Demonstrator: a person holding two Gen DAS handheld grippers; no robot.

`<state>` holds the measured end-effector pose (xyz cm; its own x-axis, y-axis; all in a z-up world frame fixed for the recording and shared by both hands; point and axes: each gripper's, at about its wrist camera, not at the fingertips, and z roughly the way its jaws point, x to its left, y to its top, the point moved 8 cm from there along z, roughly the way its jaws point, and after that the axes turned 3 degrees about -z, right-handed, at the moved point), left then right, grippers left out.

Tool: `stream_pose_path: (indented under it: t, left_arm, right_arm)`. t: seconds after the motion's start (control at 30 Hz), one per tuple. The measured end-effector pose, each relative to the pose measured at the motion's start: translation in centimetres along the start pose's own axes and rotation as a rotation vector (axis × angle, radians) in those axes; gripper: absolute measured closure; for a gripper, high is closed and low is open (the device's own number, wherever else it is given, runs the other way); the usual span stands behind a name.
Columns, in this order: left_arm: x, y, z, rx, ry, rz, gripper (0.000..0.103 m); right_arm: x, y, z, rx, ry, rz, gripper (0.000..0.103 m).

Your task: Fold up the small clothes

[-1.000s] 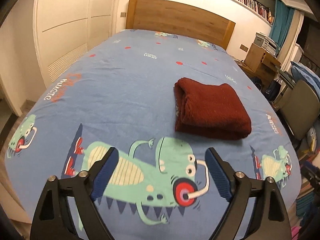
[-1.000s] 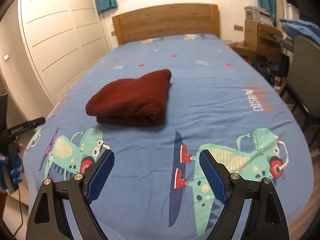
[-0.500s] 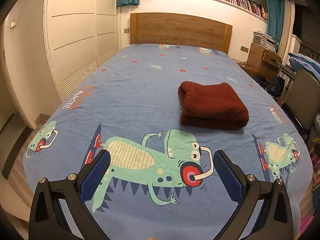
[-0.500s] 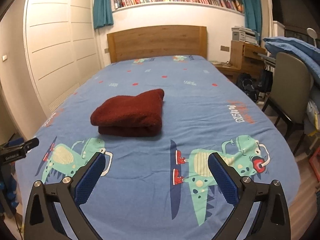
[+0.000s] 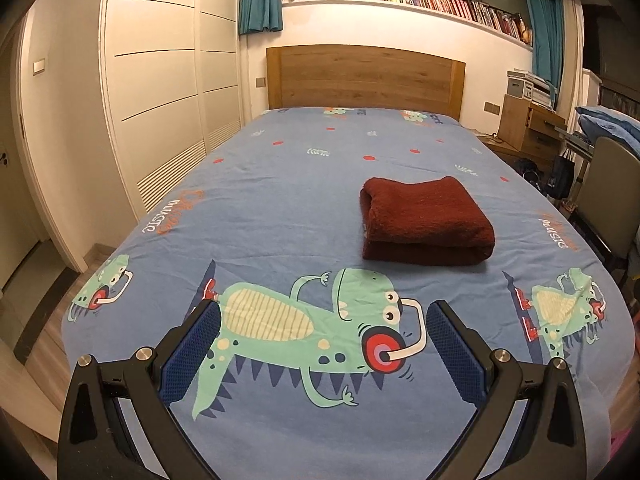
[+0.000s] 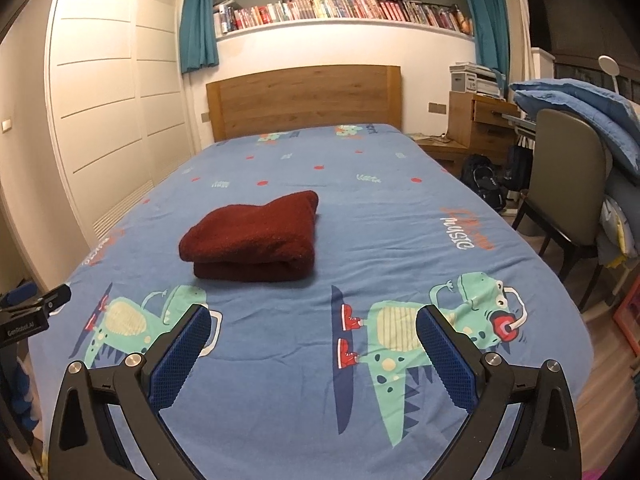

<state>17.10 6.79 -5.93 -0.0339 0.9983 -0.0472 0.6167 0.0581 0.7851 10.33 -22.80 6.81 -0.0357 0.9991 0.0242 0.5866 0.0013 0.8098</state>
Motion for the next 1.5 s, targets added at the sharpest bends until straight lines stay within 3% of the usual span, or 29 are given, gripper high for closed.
stream_pose_path:
  t: [1.5]
  left_arm:
    - [-1.2, -0.2, 1.1, 0.01, 0.004, -0.001, 0.002]
  right_arm:
    - [-2.4, -0.7, -0.1, 0.002, -0.046, 0.021, 0.0]
